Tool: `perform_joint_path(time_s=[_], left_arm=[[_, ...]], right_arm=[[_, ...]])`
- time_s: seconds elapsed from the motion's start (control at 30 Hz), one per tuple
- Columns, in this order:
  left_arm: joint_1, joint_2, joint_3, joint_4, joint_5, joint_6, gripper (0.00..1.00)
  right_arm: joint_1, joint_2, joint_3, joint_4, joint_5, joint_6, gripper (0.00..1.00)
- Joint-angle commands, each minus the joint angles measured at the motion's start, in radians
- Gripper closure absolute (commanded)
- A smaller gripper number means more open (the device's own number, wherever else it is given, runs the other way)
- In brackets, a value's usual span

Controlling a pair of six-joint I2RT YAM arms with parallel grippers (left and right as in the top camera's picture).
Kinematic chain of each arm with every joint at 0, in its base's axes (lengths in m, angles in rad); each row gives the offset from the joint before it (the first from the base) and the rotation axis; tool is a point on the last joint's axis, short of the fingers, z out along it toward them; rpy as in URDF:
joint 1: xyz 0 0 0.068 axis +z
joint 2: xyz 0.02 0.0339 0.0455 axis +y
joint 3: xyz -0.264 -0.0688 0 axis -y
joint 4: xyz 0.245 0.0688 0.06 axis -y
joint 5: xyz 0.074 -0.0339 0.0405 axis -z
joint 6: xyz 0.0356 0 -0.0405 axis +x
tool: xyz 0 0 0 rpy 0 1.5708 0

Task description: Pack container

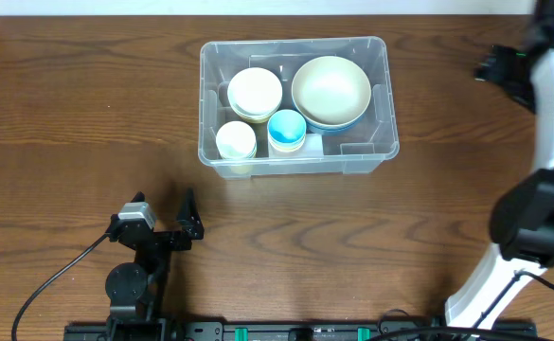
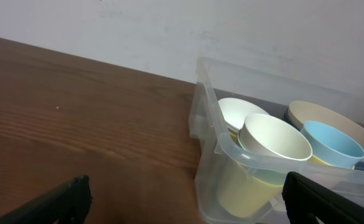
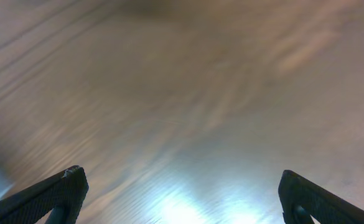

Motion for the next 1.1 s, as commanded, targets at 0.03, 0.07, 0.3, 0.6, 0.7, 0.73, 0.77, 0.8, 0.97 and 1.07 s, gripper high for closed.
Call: perform_joint_path(time_s=[0.03,0.07,0.3,0.6,0.7,0.73,0.77,0.8,0.97,1.07], left_arm=[[-0.001,-0.006,-0.022,-0.026,0.008,0.001,0.02],[-0.001,-0.006,-0.022,-0.026,0.008,0.001,0.02],[-0.001,-0.006,-0.022,-0.026,0.008,0.001,0.02],[-0.001,-0.006,-0.022,-0.026,0.008,0.001,0.02],[-0.001,-0.006,-0.022,-0.026,0.008,0.001,0.02],[-0.001,-0.006,-0.022,-0.026,0.008,0.002,0.02],[-0.001,-0.006,-0.022,-0.026,0.008,0.002,0.02],[-0.001,-0.006,-0.022,-0.026,0.008,0.001,0.02],[-0.001,-0.006,-0.022,-0.026,0.008,0.002,0.02],[-0.001,-0.006,-0.022,-0.026,0.008,0.001,0.02]], right_arm=[[0.232,-0.089,0.003,0.0,0.0,0.018,0.01],[0.291,-0.102,0.003,0.0,0.0,0.018,0.01],[0.659,-0.192,0.002,0.103,0.34,-0.039,0.01],[0.768,-0.415,-0.268,0.607,0.527,-0.039,0.01],[0.705,-0.537,-0.447,0.824,0.363,-0.039,0.01],[0.682,-0.575,-0.497,0.871,0.316,-0.039,0.01],[0.655,-0.617,-0.552,0.914,0.268,-0.039,0.01],[0.629,-0.655,-0.597,0.94,0.23,-0.039,0.01],[0.483,-0.85,-0.802,0.956,0.093,-0.039,0.01],[0.397,-0.981,-0.933,0.958,0.059,-0.043,0.01]])
